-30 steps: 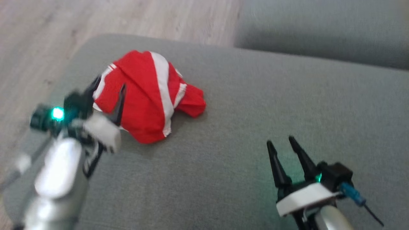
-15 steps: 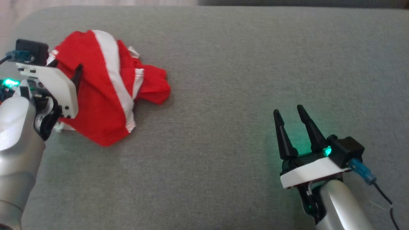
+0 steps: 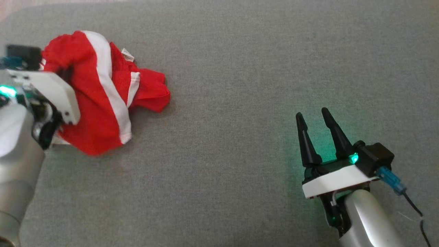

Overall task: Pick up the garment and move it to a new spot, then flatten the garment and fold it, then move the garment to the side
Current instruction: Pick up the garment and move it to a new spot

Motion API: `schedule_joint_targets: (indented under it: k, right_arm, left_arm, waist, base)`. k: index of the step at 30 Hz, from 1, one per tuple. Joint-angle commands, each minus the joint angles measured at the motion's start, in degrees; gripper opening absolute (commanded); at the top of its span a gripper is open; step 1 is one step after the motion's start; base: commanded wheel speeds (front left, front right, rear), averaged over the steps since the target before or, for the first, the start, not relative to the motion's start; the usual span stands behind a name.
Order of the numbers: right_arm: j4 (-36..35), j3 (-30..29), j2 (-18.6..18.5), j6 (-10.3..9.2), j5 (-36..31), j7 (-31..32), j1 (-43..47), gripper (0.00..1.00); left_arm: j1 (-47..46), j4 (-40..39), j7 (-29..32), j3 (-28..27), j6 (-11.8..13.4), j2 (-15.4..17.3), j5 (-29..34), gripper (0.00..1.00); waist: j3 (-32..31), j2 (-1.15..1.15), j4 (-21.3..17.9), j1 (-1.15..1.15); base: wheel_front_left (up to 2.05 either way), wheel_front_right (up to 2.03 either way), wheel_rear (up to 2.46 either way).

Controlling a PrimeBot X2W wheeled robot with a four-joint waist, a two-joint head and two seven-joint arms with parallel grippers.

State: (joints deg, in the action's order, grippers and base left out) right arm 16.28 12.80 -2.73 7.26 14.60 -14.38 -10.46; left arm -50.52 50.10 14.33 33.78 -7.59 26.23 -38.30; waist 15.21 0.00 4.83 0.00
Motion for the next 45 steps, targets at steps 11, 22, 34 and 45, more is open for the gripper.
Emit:
schedule_joint_targets:
  k: [11,22,34,45]
  right_arm:
    - [-0.35,1.84,-0.15,0.23,1.45,-0.62,0.24,1.00]
    - [-0.86,1.03,-0.15,0.23,2.83,-0.62,1.11,1.00]
    - [-3.38,0.03,-0.15,0.23,4.93,-0.62,-1.00,1.00]
    - [-5.85,-0.08,-0.15,0.23,7.51,-0.62,-2.22,1.00]
  left_arm:
    - [-7.74,-7.80,-19.85,-4.95,0.20,3.27,1.13,0.00]
    - [-3.63,-23.33,-18.18,-2.35,1.83,0.18,0.53,0.00]
    - [-0.55,-31.57,-12.74,4.14,4.00,-7.38,0.46,0.00]
    - [-3.59,-22.89,-16.37,8.24,2.59,-12.47,2.80,1.00]
  waist:
    - [-6.74,0.00,0.22,0.00]
    - [-10.14,0.00,-4.39,0.00]
    - [-7.37,0.00,-16.12,0.00]
    - [-3.24,0.00,-25.01,0.00]
  base:
    - [0.00,0.00,0.00]
    - [0.00,0.00,0.00]
    - [0.00,0.00,0.00]
    - [0.00,0.00,0.00]
